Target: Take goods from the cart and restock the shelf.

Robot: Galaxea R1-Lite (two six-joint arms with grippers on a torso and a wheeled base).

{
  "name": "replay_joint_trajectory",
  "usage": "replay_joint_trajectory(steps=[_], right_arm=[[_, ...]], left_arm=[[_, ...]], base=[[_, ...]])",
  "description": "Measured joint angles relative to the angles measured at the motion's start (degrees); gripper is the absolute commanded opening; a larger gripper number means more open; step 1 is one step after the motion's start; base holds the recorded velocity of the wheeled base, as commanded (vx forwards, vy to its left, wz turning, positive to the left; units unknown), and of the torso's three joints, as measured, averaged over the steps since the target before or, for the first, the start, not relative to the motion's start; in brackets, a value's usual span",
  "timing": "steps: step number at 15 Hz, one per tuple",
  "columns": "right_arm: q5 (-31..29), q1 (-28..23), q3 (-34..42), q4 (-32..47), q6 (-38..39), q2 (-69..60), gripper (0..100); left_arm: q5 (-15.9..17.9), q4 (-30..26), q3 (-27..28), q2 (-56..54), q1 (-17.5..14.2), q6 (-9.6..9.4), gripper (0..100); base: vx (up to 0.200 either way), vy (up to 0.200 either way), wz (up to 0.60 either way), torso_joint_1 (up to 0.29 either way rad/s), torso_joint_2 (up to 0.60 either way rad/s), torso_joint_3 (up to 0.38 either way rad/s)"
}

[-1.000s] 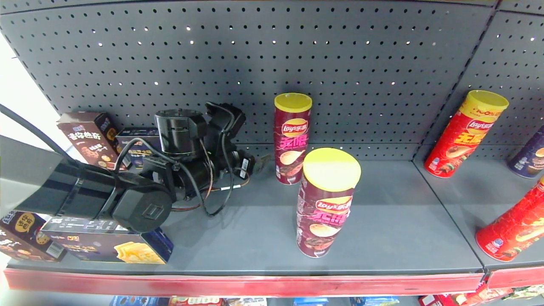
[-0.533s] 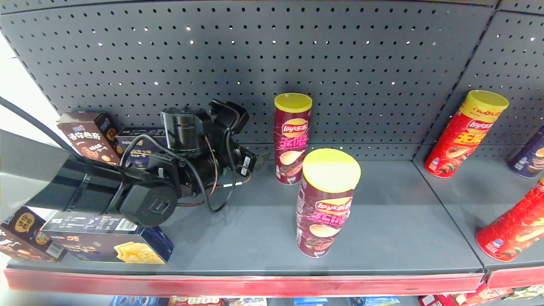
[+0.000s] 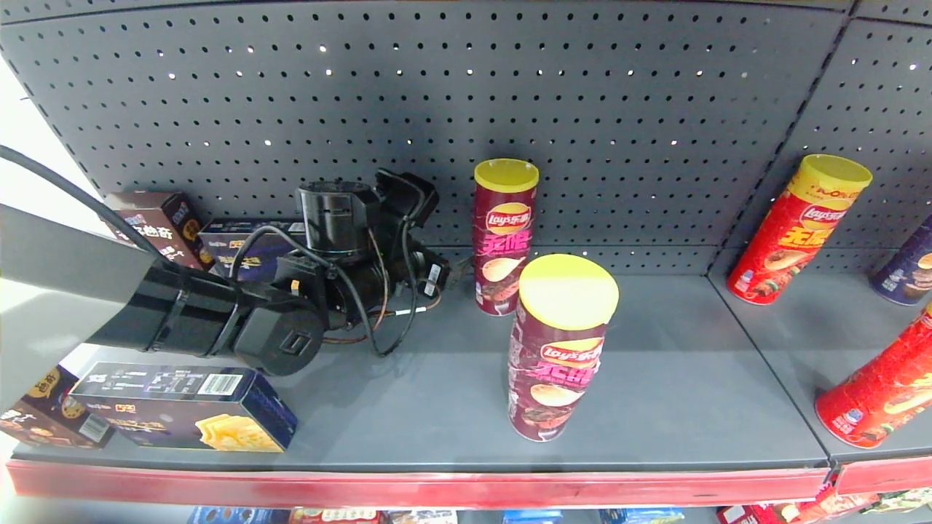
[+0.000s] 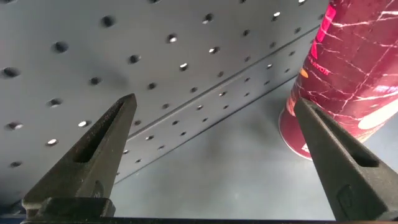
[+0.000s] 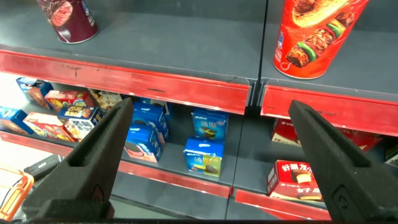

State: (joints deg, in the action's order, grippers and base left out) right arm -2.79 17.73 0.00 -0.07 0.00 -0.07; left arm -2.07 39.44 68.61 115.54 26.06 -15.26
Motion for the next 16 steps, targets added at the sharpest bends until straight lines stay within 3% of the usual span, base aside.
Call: replay_joint_trajectory(steps=[12, 16], right_arm=[[0.0, 0.0, 0.0, 0.0, 0.0, 0.0, 100], [0.0, 0.0, 0.0, 0.0, 0.0, 0.0, 100]], left_arm=[[-0.8, 0.4, -0.1, -4.9, 0.3, 0.54, 100], [-2.6, 0.8, -6.7, -13.4, 0.9, 0.76, 100]], base=[[0.000, 0.000, 0.00, 0.000, 0.00, 0.000], [0.000, 0.000, 0.00, 0.000, 0.00, 0.000]])
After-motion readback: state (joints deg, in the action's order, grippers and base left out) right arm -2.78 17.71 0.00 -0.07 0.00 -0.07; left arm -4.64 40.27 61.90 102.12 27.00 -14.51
